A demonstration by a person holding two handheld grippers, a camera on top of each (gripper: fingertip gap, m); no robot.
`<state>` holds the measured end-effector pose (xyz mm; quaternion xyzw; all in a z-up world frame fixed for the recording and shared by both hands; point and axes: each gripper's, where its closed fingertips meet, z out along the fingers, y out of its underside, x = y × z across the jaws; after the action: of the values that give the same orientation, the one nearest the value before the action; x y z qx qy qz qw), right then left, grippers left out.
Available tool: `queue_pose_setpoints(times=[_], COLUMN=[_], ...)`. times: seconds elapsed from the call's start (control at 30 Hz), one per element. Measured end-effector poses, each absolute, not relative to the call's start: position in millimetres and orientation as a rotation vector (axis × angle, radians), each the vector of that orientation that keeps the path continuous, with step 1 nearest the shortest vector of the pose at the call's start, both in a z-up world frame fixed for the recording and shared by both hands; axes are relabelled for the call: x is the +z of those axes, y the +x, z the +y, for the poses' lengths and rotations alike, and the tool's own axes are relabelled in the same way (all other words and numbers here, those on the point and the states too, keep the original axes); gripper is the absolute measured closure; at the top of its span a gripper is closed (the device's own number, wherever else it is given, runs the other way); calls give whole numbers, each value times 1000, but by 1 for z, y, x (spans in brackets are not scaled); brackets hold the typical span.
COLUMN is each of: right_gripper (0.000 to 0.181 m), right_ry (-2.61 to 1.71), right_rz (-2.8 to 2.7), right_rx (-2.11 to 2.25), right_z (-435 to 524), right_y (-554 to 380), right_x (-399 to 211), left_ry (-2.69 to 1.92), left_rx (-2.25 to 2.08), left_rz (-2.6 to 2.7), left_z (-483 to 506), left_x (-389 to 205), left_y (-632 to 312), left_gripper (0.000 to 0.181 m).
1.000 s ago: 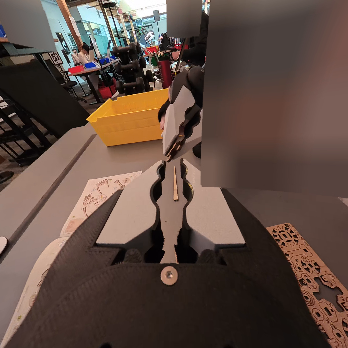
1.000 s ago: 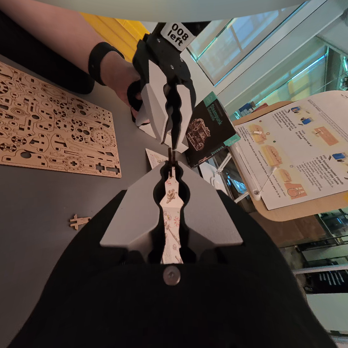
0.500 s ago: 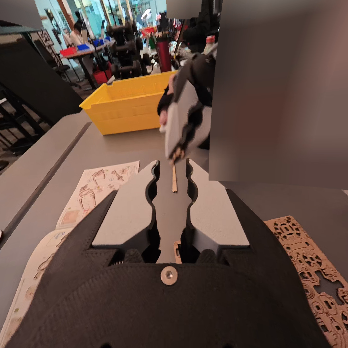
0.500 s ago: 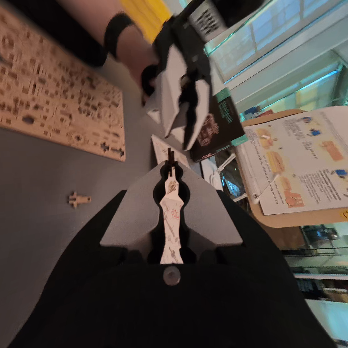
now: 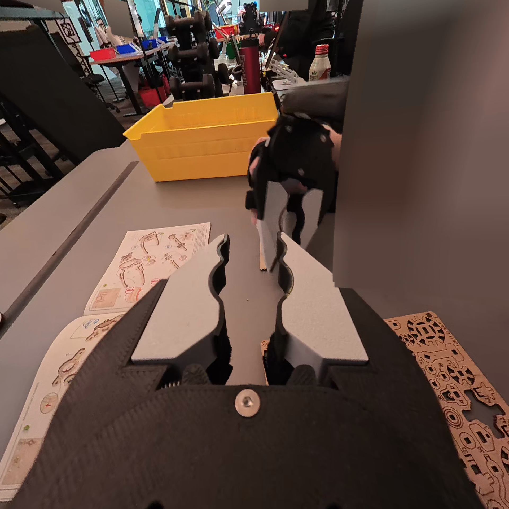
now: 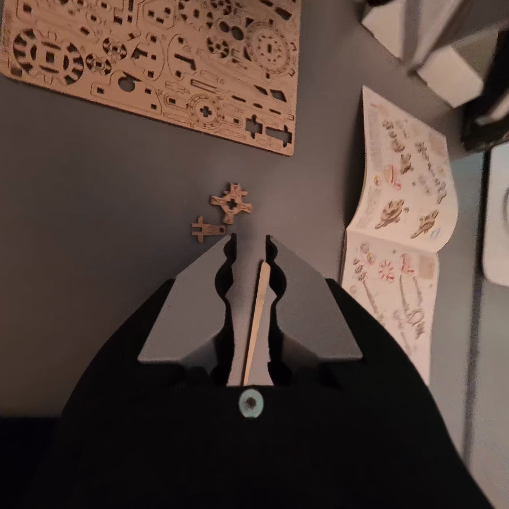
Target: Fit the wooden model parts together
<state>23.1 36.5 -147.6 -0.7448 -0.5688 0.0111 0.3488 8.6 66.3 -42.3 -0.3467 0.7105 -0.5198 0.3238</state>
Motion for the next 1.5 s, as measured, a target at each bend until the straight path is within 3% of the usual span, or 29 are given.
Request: queue_pose_setpoints(times=[0.23,0.5,0.8,1.2,1.5], right_gripper=[159,152,161,161,162], right_ry=[-1944,-2011,-2032,-2000,-1872], right_rz=[-1309,-1411,-1305,-1007,-657], right_rx=[354,272,305,669,1278], right_z=[33,31,40,47,44], right_y=[3,-9,3,12,0], right_x=[-132,-156,-154,-122,-72], left_ry=[-952,-953,-957,-911,-694], left_rx=[-1345,-1337,-1332,-1142,-978], left_rz=[1903,1923,1934,2122,2115], left_z=[69,66,66,59,44], left_x=[-54,-58,-61,-99,-101], left_y=[12,12,13,10,10], left_gripper=[148,148,148,148,160])
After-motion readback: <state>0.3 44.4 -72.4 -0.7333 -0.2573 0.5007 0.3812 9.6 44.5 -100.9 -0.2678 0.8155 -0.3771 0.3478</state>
